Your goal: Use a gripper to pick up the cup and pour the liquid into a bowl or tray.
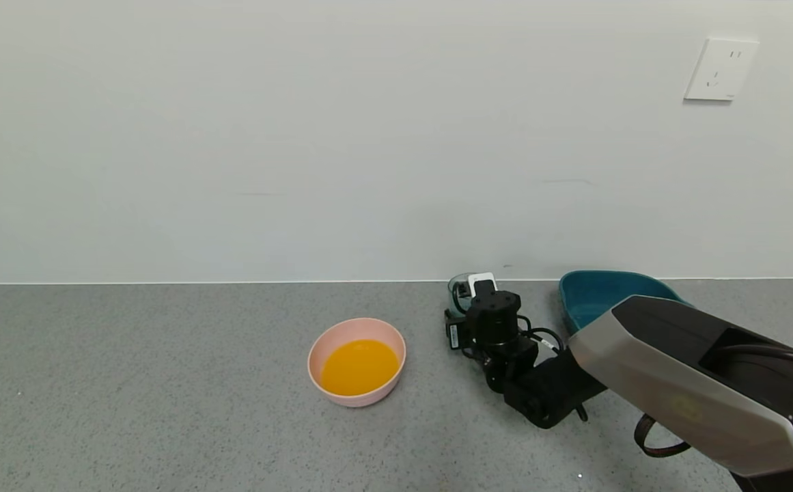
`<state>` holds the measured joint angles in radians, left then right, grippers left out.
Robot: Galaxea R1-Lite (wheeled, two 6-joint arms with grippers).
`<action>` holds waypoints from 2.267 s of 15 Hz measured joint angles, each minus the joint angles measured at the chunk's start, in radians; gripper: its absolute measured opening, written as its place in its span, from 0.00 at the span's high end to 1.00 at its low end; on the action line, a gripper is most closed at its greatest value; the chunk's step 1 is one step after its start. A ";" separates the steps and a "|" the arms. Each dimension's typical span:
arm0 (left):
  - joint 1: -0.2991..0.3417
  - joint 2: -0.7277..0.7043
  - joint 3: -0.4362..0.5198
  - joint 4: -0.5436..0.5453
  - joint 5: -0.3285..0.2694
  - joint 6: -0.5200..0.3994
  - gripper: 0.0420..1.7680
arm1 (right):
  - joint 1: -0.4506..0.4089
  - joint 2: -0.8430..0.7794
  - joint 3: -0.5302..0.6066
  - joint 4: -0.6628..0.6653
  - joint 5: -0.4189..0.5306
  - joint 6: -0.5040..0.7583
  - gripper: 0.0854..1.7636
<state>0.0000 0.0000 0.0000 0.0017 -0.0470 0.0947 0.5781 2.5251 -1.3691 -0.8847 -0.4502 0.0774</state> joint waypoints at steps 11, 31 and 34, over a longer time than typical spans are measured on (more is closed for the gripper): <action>0.000 0.000 0.000 0.000 0.000 0.000 0.03 | 0.000 -0.007 0.009 0.003 0.002 0.003 0.09; 0.000 0.000 0.000 0.000 0.000 0.000 0.03 | 0.006 -0.580 0.439 0.386 0.223 0.010 0.04; 0.000 0.000 0.000 0.000 0.000 0.000 0.03 | 0.000 -0.728 0.493 0.438 0.225 0.006 0.04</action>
<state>0.0000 0.0000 0.0000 0.0017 -0.0474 0.0947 0.5777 1.7968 -0.8764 -0.4464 -0.2251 0.0836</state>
